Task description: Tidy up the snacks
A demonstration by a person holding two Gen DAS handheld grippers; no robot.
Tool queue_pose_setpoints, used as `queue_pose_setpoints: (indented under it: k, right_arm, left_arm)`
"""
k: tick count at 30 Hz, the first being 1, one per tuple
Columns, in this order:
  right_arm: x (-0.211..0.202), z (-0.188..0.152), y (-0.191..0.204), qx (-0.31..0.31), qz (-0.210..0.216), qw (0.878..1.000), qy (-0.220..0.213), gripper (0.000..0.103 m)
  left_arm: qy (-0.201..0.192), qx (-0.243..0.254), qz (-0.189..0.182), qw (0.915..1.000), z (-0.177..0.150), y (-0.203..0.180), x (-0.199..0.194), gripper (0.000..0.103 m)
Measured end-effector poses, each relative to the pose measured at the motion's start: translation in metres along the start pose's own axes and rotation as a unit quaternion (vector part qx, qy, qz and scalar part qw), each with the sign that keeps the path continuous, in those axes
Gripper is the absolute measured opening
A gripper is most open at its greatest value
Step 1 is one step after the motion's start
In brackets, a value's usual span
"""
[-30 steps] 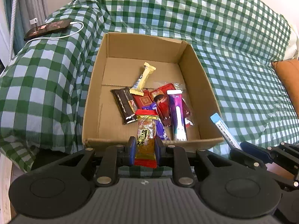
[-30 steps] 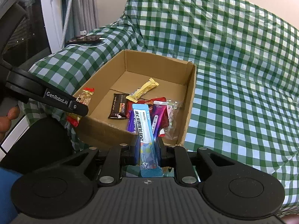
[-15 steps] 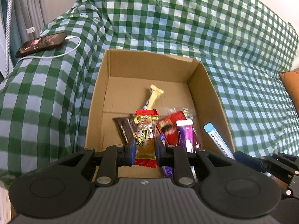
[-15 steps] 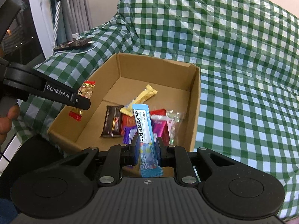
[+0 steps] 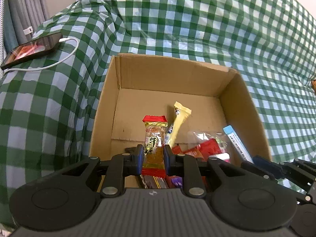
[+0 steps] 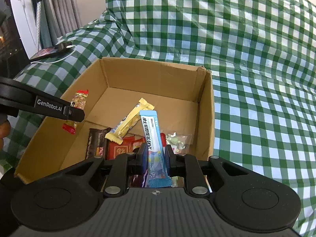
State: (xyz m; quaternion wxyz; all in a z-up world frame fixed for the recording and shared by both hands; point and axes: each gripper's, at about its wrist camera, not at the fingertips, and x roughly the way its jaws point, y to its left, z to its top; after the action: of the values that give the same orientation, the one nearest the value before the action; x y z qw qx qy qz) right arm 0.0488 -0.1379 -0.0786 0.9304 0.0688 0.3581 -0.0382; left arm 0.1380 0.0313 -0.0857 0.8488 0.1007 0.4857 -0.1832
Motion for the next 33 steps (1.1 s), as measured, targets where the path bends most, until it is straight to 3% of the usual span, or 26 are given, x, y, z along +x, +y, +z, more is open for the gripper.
queue_pose_setpoints:
  k: [6, 8, 9, 10, 11, 13, 17, 23, 33]
  right_arm:
    - [0.025, 0.007, -0.008, 0.004, -0.002, 1.000, 0.004, 0.020]
    - [0.029, 0.010, -0.010, 0.015, -0.002, 1.000, 0.001, 0.025]
    - [0.031, 0.012, -0.012, 0.023, -0.001, 1.000, 0.000, 0.031]
    - [0.031, 0.014, -0.014, 0.032, -0.001, 0.999, 0.002, 0.052]
    - [0.029, 0.015, -0.015, 0.042, -0.005, 0.999, 0.002, 0.070]
    - [0.023, 0.015, -0.016, 0.052, -0.010, 0.999, -0.009, 0.077]
    - [0.001, 0.006, -0.010, 0.043, -0.011, 0.999, -0.005, 0.087]
    - [-0.054, -0.023, 0.002, 0.044, -0.010, 0.999, -0.013, 0.096]
    - [-0.136, -0.081, 0.027, 0.006, -0.053, 0.996, -0.077, 0.102]
  left_arm:
    - [0.009, 0.010, 0.012, 0.9998, 0.006, 0.002, 0.025, 0.024]
    - [0.008, 0.017, 0.016, 0.9997, 0.008, 0.002, 0.027, 0.045]
    - [0.008, 0.017, 0.019, 0.9996, 0.009, 0.002, 0.025, 0.080]
    - [0.004, 0.013, 0.026, 0.9996, 0.010, 0.004, 0.023, 0.103]
    - [-0.012, 0.004, 0.035, 0.9993, 0.009, 0.005, 0.016, 0.102]
    - [-0.033, -0.001, 0.035, 0.9989, 0.004, 0.008, 0.002, 0.103]
    - [-0.016, 0.001, 0.037, 0.9992, -0.016, 0.008, -0.020, 0.103]
    - [-0.025, 0.007, 0.052, 0.9983, -0.065, 0.007, -0.078, 0.103]
    - [-0.050, -0.002, 0.052, 0.9974, -0.129, -0.002, -0.143, 0.103]
